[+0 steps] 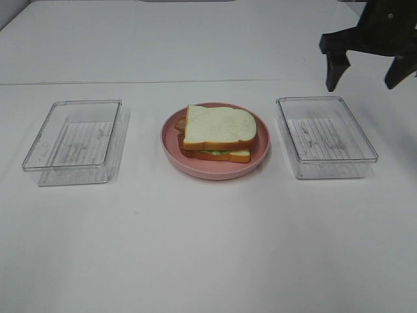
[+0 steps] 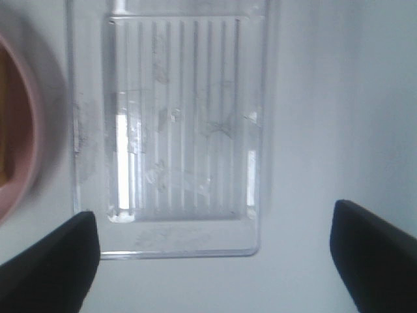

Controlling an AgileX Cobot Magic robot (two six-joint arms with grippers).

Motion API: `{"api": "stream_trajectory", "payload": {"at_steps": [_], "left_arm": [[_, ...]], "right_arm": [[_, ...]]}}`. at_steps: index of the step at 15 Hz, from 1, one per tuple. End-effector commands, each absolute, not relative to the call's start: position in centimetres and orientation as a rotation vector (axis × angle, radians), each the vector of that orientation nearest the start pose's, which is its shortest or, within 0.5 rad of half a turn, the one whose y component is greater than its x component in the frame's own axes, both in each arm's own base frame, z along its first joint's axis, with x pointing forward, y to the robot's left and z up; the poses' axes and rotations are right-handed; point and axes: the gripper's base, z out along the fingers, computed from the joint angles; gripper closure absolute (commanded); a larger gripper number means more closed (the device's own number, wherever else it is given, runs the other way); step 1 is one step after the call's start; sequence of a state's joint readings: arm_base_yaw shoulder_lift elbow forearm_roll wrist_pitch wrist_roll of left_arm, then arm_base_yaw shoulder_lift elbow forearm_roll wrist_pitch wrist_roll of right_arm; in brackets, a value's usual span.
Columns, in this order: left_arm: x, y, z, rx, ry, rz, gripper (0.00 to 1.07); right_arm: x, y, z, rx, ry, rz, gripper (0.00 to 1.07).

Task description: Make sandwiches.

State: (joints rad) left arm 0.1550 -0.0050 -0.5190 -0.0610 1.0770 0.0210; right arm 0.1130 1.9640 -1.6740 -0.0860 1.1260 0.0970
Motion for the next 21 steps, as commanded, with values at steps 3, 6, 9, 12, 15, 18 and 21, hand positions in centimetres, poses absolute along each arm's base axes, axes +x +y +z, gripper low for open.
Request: {"api": "stream_trajectory", "payload": {"at_steps": [3, 6, 9, 12, 15, 18, 21], "left_arm": [[-1.1, -0.7, 28.1, -0.135, 2.005, 0.027, 0.07], [-1.0, -0.7, 28.1, -0.135, 2.004, 0.027, 0.07], [-1.0, -0.7, 28.1, -0.135, 2.004, 0.027, 0.07], [-1.0, -0.8, 28.1, -0.135, 2.004, 0.023, 0.07], [-1.0, -0.8, 28.1, -0.135, 2.004, 0.021, 0.07], [-1.0, -0.8, 28.1, -0.135, 2.004, 0.021, 0.07], [-1.0, -0.8, 28.1, -0.135, 2.004, 0.02, 0.07]], "right_arm": [[38.6, 3.7, 25.9, -0.054, 3.021, -0.056, 0.2], [34.4, 3.3, 26.7, -0.054, 3.041, -0.056, 0.2], [27.1, 2.6, 29.1, 0.024, 2.915, -0.013, 0.2], [18.5, 1.8, 31.4, 0.037, 2.729, 0.041, 0.21], [10.4, 1.4, 32.2, 0.045, 2.55, 0.134, 0.21], [2.8, 0.6, 30.9, 0.036, 2.309, 0.174, 0.21], [-0.3, 0.0, 28.8, 0.035, 2.186, 0.139, 0.21]]}}
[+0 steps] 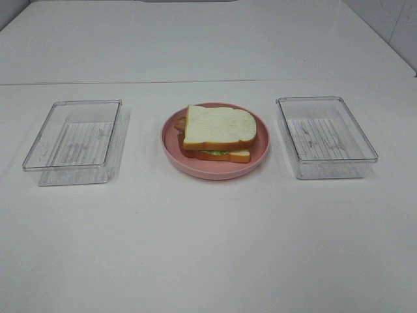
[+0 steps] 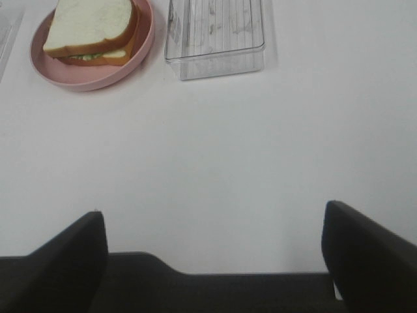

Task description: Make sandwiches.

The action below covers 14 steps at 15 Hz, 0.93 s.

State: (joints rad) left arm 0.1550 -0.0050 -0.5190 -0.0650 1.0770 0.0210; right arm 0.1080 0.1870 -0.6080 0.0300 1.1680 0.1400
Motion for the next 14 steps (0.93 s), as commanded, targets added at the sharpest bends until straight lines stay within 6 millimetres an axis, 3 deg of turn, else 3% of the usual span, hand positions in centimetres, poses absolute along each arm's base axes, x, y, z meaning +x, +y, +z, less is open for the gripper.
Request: {"api": "stream_trajectory", "payload": {"at_steps": [1, 3, 11, 14], "left_arm": [[-1.0, -0.8, 28.1, -0.135, 2.004, 0.02, 0.07], [-1.0, -0.8, 28.1, -0.135, 2.004, 0.02, 0.07], [-1.0, -0.8, 28.1, -0.135, 2.007, 0.018, 0.07], [-1.0, -0.8, 28.1, -0.135, 2.007, 0.018, 0.07]], "right_arm": [[-0.8, -0.2, 28.0, 0.036, 2.158, 0.125, 0.21], [-1.1, -0.2, 26.3, 0.034, 2.119, 0.126, 0.21], [-0.6, -0.3, 26.1, 0.031, 2.105, 0.111, 0.21], [-0.6, -0.8, 26.2, 0.006, 2.101, 0.014, 0.21]]}}
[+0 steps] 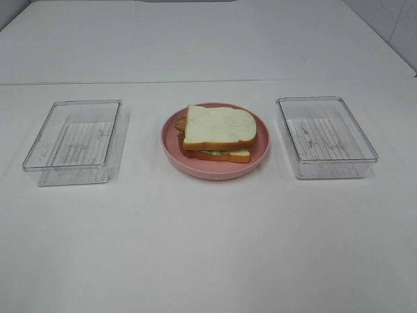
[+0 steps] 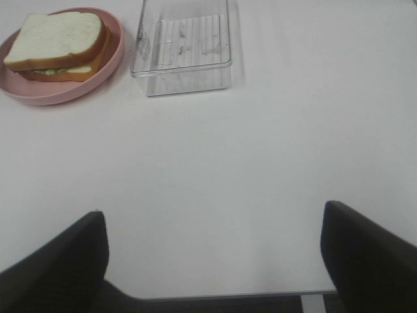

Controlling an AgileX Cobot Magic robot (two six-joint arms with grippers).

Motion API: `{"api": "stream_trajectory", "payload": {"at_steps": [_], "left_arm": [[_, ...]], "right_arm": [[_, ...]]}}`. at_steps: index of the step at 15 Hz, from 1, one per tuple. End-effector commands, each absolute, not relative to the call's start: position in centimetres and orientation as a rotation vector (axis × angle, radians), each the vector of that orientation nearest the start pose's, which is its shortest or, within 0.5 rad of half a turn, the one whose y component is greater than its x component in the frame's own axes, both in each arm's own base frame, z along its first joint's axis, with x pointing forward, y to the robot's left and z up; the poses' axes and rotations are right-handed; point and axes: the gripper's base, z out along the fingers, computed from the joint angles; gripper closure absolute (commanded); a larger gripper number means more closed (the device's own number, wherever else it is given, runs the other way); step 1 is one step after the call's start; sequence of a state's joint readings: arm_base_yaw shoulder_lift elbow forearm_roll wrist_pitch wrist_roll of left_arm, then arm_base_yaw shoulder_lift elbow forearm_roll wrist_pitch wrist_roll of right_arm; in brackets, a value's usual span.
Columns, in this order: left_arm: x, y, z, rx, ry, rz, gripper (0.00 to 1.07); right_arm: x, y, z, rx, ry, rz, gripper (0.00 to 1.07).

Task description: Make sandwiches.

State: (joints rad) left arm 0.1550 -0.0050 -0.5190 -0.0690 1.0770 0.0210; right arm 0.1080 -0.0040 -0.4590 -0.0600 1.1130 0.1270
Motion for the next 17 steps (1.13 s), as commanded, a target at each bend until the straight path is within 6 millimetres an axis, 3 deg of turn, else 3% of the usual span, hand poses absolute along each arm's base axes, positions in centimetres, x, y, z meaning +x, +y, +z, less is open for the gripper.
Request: {"api": "stream_trajectory", "payload": {"at_steps": [1, 7, 9, 17], "left_arm": [[-0.99, -0.79, 28.12, -0.135, 2.007, 0.018, 0.07], [-0.99, -0.79, 28.12, -0.135, 2.007, 0.018, 0.07], [-0.99, -0.79, 28.12, -0.135, 2.007, 0.018, 0.07], [-0.98, -0.78, 28.12, -0.134, 2.008, 0.019, 0.07]], "right_arm": [[-0.57, -0.81, 26.15, 0.003, 2.101, 0.017, 0.21], [-0.59, -0.74, 26.15, 0.013, 2.102, 0.019, 0.21], [-0.75, -0.62, 26.14, 0.113, 2.092, -0.028, 0.21], [-0.72, -0.57, 26.13, 0.097, 2.094, -0.011, 0.21]]}}
